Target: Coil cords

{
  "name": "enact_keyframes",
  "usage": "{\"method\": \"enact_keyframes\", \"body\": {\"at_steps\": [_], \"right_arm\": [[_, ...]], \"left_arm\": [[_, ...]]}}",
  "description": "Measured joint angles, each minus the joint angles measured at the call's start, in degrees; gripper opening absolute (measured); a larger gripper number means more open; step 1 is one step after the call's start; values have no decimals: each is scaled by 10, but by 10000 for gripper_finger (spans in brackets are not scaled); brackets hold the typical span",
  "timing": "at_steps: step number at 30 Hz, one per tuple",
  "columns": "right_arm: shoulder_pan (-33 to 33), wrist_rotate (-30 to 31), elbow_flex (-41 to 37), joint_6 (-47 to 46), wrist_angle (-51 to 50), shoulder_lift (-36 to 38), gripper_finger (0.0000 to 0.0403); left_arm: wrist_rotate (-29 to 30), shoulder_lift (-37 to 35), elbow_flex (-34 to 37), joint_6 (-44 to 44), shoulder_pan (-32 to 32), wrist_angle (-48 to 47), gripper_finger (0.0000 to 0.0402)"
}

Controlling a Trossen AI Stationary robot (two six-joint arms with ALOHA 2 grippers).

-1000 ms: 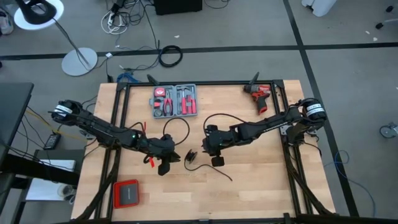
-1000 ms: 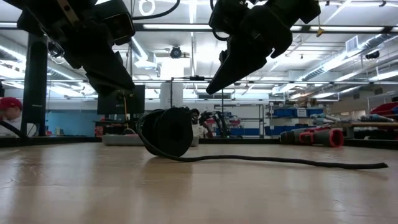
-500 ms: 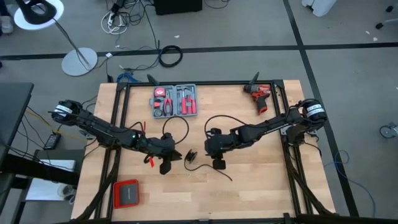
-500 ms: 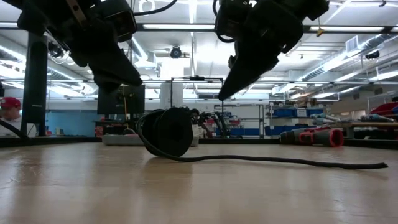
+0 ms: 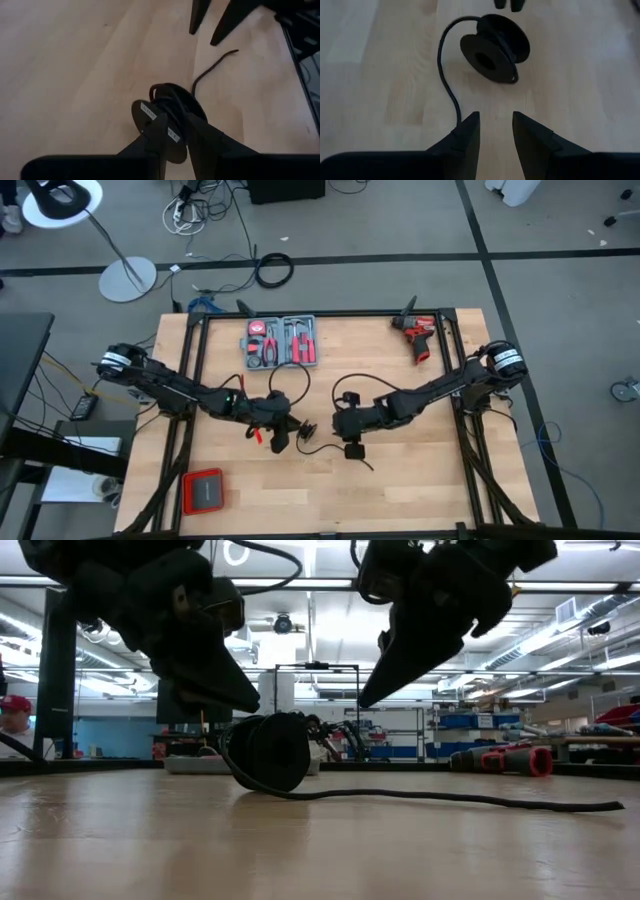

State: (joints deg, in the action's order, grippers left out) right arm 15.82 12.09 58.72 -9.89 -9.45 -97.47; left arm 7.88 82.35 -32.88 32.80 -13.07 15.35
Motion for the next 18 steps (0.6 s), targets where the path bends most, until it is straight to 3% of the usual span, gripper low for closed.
{"method": "enact_keyframes", "body": {"at_steps": [8,18], "right_arm": [[-16,-46,-48,15,123,-8,114],[-17,-44,-47,24,157,-54,114]], "left_arm": [[4,15,-40,35,0,-76,72],[13,76,-134,5,-1,-182,72]]}}
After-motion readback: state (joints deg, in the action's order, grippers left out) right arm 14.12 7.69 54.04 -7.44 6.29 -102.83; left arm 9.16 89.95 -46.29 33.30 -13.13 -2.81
